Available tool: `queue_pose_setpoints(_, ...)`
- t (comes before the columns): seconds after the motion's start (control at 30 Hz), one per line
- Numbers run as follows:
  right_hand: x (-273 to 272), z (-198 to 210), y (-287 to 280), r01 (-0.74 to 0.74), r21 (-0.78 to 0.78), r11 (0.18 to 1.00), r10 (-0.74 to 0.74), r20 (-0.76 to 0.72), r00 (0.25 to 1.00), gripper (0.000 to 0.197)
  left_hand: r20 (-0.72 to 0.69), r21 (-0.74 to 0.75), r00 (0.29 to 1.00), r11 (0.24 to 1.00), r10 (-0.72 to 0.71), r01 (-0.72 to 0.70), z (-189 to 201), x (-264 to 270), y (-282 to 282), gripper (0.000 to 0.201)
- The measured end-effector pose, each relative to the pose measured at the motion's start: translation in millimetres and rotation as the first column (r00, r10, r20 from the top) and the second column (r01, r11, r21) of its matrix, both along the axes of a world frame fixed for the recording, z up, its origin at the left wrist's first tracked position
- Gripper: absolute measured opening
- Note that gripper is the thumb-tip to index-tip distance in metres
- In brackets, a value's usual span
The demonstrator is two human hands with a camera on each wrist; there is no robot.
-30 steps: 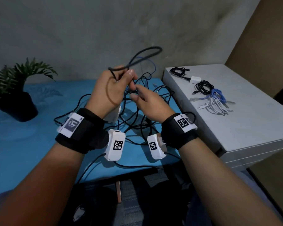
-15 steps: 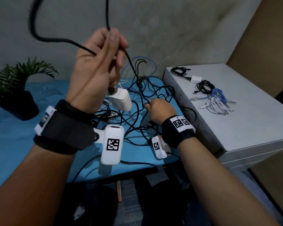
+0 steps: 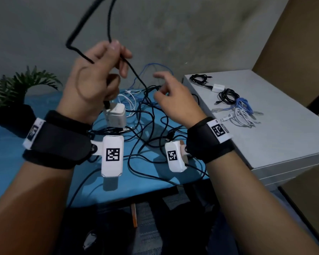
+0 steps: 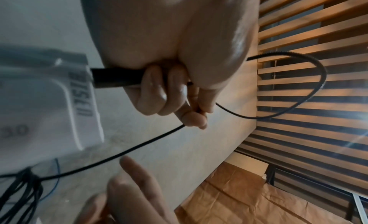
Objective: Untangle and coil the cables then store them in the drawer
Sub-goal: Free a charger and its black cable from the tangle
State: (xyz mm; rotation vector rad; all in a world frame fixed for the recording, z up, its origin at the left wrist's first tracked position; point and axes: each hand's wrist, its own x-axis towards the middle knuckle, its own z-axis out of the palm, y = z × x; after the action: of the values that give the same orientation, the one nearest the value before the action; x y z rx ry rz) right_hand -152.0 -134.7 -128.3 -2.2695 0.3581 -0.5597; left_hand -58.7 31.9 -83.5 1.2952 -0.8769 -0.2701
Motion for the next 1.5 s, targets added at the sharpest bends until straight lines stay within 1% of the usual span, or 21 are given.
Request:
queue_pose_setpoints(0.07,1.8,-2.5,5.5,-0.063,-0.04,0.997,0.062,-0.006,0.998,0.034,-0.027,0.006,0.999,0.999,-0.04,0.04,-3.0,-4.2,-5.5,0.029)
queue_pose_setpoints(0.2,9.0,-14.9,2.6,-0.065,-0.027,0.997,0.066,0.008,0.998,0.016,-0.009,0.056,0.998,0.997,-0.056,0.056,-10.8,-5.6,-7.0,0.032)
queue_pose_setpoints(0.3,7.2,-15.4,-3.0,-0.109,-0.051,0.993,0.108,-0.017,0.994,0.016,-0.003,0.071,0.999,0.997,-0.037,0.037,-13.2,-3.3,-5.7,0.032)
queue_pose_setpoints(0.37,6.9,-17.8,-5.5,-0.129,-0.096,0.987,0.119,-0.103,0.988,0.023,-0.05,-0.004,0.995,0.996,-0.087,0.087,-10.2,-1.9,-4.5,0.034)
queue_pose_setpoints(0.4,7.4,-20.0,-5.7,-0.122,-0.105,0.987,0.11,-0.119,0.987,0.022,-0.076,-0.05,0.988,0.99,-0.132,0.129,-8.1,-1.8,-4.1,0.035)
queue_pose_setpoints(0.47,8.9,-23.7,-5.1,-0.094,-0.093,0.991,0.088,-0.065,0.994,0.016,-0.098,-0.108,0.974,0.975,-0.203,0.192,-5.3,-1.6,-3.6,0.035)
queue_pose_setpoints(0.6,9.9,-22.0,-4.2,-0.034,0.011,0.999,0.033,0.136,0.99,0.018,-0.069,-0.069,0.97,0.971,-0.233,0.228,-10.7,4.6,-0.2,0.029)
queue_pose_setpoints(0.67,8.6,-18.4,-4.6,-0.035,0.086,0.996,0.015,0.222,0.975,0.018,-0.1,-0.01,0.964,0.969,-0.248,0.248,-18.2,10.7,-1.1,0.041)
queue_pose_setpoints(0.73,7.3,-15.1,-3.7,-0.064,0.113,0.992,0.03,0.278,0.96,0.018,-0.096,0.116,0.977,0.973,-0.189,0.2,-29.4,13.6,-6.2,0.045)
queue_pose_setpoints(0.77,7.6,-14.1,-2.5,-0.084,0.108,0.991,0.049,0.293,0.955,0.017,-0.045,0.198,0.991,0.971,-0.125,0.132,-35.7,12.5,-9.9,0.041)
queue_pose_setpoints(0.83,9.2,-12.5,1.7,-0.118,0.085,0.989,0.086,0.312,0.946,0.015,0.125,0.339,0.992,0.941,-0.025,-0.019,-47.8,9.7,-16.3,0.028)
queue_pose_setpoints(0.9,11.6,-13.3,7.2,-0.126,0.055,0.991,0.1,0.34,0.935,0.015,0.264,0.403,0.965,0.908,0.005,-0.115,-55.1,7.4,-22.3,0.012)
queue_pose_setpoints(0.93,12.0,-14.8,10.1,-0.117,0.038,0.992,0.096,0.354,0.93,0.014,0.284,0.402,0.958,0.904,0.032,-0.149,-56.3,7.0,-24.5,0.008)
queue_pose_setpoints(1.0,11.6,-20.0,15.0,-0.086,0.034,0.996,0.069,0.348,0.935,0.023,0.267,0.359,0.956,0.909,0.117,-0.212,-55.8,8.6,-27.6,0.019)
queue_pose_setpoints(1.03,11.7,-23.9,16.5,-0.077,0.054,0.996,0.055,0.322,0.945,0.034,0.244,0.334,0.958,0.914,0.153,-0.231,-55.2,9.9,-28.4,0.025)
queue_pose_setpoints(1.1,14.7,-31.5,16.7,-0.092,0.116,0.989,0.062,0.245,0.967,0.052,0.157,0.31,0.972,0.926,0.175,-0.217,-52.1,10.3,-27.2,0.027)
queue_pose_setpoints(1.17,18.4,-37.3,14.2,-0.173,0.221,0.96,0.131,0.192,0.973,0.053,0.059,0.263,0.987,0.951,0.151,-0.162,-50.7,11.9,-24.3,0.027)
queue_pose_setpoints(1.23,21.3,-42.2,9.8,-0.247,0.268,0.931,0.216,0.141,0.966,0.045,-0.014,0.216,0.992,0.969,0.128,-0.122,-46.9,12.8,-20.8,0.028)
queue_pose_setpoints(1.33,22.0,-53.7,7.1,-0.256,0.162,0.953,0.26,-0.002,0.966,0.044,-0.087,0.1,0.994,0.993,0.067,-0.058,-33.9,9.7,-15.7,0.03)
queue_pose_setpoints(1.43,26.4,-72.4,2.0,-0.193,0.036,0.98,0.196,-0.141,0.97,0.045,-0.124,-0.099,0.992,0.995,-0.014,0.001,-15.4,3.8,-8.5,0.032)
queue_pose_setpoints(1.5,28.4,-80.9,-3.5,-0.169,-0.011,0.986,0.162,-0.23,0.96,0.048,-0.156,-0.235,0.984,0.971,-0.084,0.046,-3.6,11.5,1.0,0.032)
